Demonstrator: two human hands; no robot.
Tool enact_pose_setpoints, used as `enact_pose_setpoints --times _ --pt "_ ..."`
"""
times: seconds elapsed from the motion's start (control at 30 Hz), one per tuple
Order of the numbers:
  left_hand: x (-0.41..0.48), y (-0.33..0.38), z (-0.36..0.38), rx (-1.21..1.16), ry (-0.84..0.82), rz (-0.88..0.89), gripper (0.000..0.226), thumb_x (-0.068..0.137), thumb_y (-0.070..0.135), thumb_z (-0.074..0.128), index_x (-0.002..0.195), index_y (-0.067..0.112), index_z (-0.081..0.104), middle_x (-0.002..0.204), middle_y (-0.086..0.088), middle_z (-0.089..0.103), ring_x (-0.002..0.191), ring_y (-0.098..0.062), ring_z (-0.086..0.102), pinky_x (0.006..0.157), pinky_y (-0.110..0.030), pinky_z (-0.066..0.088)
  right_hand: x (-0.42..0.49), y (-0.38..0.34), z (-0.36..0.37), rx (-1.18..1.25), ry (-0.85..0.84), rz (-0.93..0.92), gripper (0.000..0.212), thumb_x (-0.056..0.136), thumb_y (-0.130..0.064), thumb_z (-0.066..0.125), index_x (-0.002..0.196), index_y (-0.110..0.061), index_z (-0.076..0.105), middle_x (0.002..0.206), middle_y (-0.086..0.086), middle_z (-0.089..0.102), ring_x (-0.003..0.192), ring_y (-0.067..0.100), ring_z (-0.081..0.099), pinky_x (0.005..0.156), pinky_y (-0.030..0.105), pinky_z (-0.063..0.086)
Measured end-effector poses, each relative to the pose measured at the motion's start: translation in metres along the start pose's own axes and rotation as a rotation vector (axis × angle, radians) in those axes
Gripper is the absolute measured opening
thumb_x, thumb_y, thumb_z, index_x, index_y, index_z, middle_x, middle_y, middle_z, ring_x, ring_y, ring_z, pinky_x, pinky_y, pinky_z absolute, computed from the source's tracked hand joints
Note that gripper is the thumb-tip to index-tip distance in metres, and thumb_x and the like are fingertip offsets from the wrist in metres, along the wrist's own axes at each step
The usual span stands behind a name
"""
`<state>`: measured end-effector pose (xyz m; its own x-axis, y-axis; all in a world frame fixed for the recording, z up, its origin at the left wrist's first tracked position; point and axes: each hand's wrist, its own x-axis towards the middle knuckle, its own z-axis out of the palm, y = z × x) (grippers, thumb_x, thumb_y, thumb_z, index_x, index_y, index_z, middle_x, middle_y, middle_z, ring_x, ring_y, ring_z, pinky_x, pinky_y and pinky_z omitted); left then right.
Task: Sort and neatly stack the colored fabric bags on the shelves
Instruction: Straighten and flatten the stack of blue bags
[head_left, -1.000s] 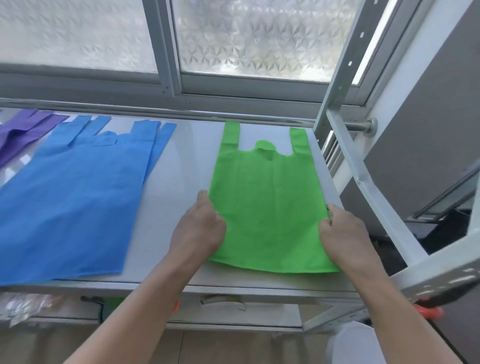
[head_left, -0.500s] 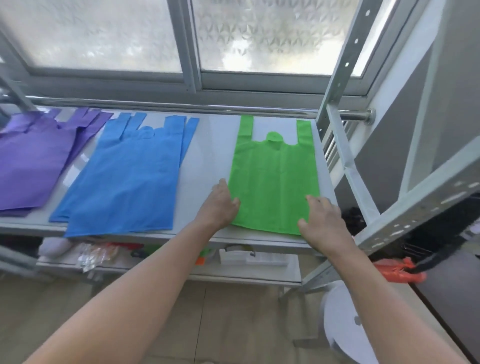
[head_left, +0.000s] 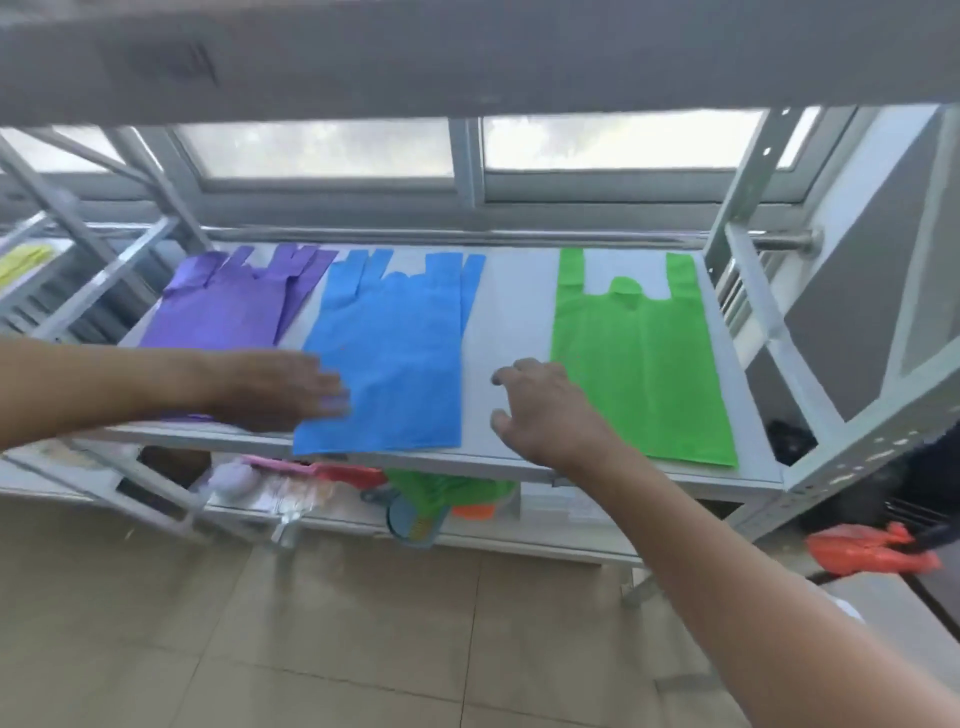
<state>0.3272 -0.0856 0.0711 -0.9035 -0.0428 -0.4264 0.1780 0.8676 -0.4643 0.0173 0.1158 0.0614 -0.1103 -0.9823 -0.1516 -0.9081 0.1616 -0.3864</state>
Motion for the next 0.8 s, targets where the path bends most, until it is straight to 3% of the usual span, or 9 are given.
enact_pose_setpoints --times 0.07,0.13,0.23,0.3,0.37,0.43,0.57,0.67,0.8 --pt "0.001 -0.031 0.039 -0.172 0.144 -0.463 0.039 0.085 0.021 0.064 0.123 0.010 0.059 0.111 -0.012 0.063 0.092 -0.034 0.066 0.071 -0.045 0.055 0.027 -0.016 0.026 0.117 -0.049 0.074 0.056 0.097 -0.026 0.057 0.151 -0.013 0.046 0.149 0.013 0.049 0.139 0.035 0.041 0.116 0.045 0.037" --pt "0.012 -0.035 0.079 -0.461 0.345 -0.861 0.039 0.087 0.012 0.070 0.123 0.009 0.058 0.116 -0.018 0.062 0.102 -0.041 0.064 0.080 -0.052 0.054 0.055 -0.032 0.050 0.249 -0.079 0.174 0.063 0.097 -0.024 0.059 0.155 -0.011 0.039 0.154 0.015 0.046 0.141 0.032 0.043 0.116 0.037 0.036" --pt "0.031 -0.016 0.120 -0.997 0.457 -1.364 0.036 0.097 0.016 0.058 0.132 0.006 0.057 0.133 -0.021 0.054 0.124 -0.041 0.052 0.100 -0.051 0.045 0.092 -0.048 0.079 0.375 -0.020 0.342 0.064 0.096 -0.019 0.060 0.155 -0.007 0.038 0.144 0.016 0.057 0.114 0.027 0.059 0.086 0.022 0.044" --pt "0.041 -0.005 0.136 -1.165 0.372 -1.430 0.042 0.098 0.023 0.058 0.136 0.007 0.054 0.137 -0.023 0.051 0.130 -0.041 0.047 0.106 -0.048 0.040 0.110 -0.055 0.094 0.382 0.059 0.448 0.064 0.096 -0.020 0.062 0.154 -0.006 0.039 0.143 0.017 0.057 0.118 0.030 0.059 0.088 0.027 0.046" --pt "0.046 0.009 0.140 -1.151 0.283 -1.446 0.049 0.096 0.034 0.061 0.138 0.009 0.052 0.138 -0.021 0.049 0.132 -0.039 0.045 0.106 -0.049 0.040 0.123 -0.059 0.105 0.344 0.127 0.552 0.067 0.094 -0.028 0.066 0.152 -0.005 0.040 0.148 0.020 0.049 0.133 0.037 0.051 0.103 0.040 0.045" --pt "0.050 0.018 0.136 -1.107 0.267 -1.470 0.058 0.092 0.039 0.068 0.137 0.008 0.049 0.138 -0.020 0.046 0.133 -0.038 0.043 0.105 -0.049 0.041 0.131 -0.065 0.112 0.313 0.127 0.634 0.074 0.093 -0.043 0.071 0.147 -0.003 0.041 0.148 0.022 0.044 0.135 0.041 0.046 0.106 0.046 0.043" --pt "0.058 0.012 0.124 -1.331 0.280 -1.527 0.063 0.087 0.025 0.071 0.136 0.003 0.038 0.137 -0.023 0.041 0.126 -0.043 0.048 0.101 -0.045 0.044 0.140 -0.073 0.117 0.307 0.101 0.669 0.086 0.084 -0.055 0.078 0.142 -0.003 0.040 0.144 0.022 0.048 0.133 0.041 0.048 0.106 0.047 0.045" --pt "0.068 0.006 0.108 -1.721 0.376 -1.473 0.054 0.085 0.012 0.069 0.126 0.010 0.034 0.125 -0.011 0.054 0.112 -0.037 0.061 0.093 -0.041 0.052 0.136 -0.065 0.115 0.372 0.140 0.680 0.074 0.086 -0.050 0.076 0.136 -0.002 0.049 0.137 0.018 0.058 0.125 0.037 0.057 0.095 0.041 0.049" --pt "0.063 0.017 0.106 -2.057 0.454 -1.314 0.062 0.075 0.016 0.081 0.126 0.014 0.046 0.109 0.003 0.065 0.095 -0.019 0.066 0.079 -0.034 0.058 0.116 -0.047 0.108 0.379 0.132 0.676 0.044 0.093 -0.046 0.068 0.113 -0.007 0.070 0.115 0.013 0.072 0.091 0.028 0.059 0.075 0.033 0.043"
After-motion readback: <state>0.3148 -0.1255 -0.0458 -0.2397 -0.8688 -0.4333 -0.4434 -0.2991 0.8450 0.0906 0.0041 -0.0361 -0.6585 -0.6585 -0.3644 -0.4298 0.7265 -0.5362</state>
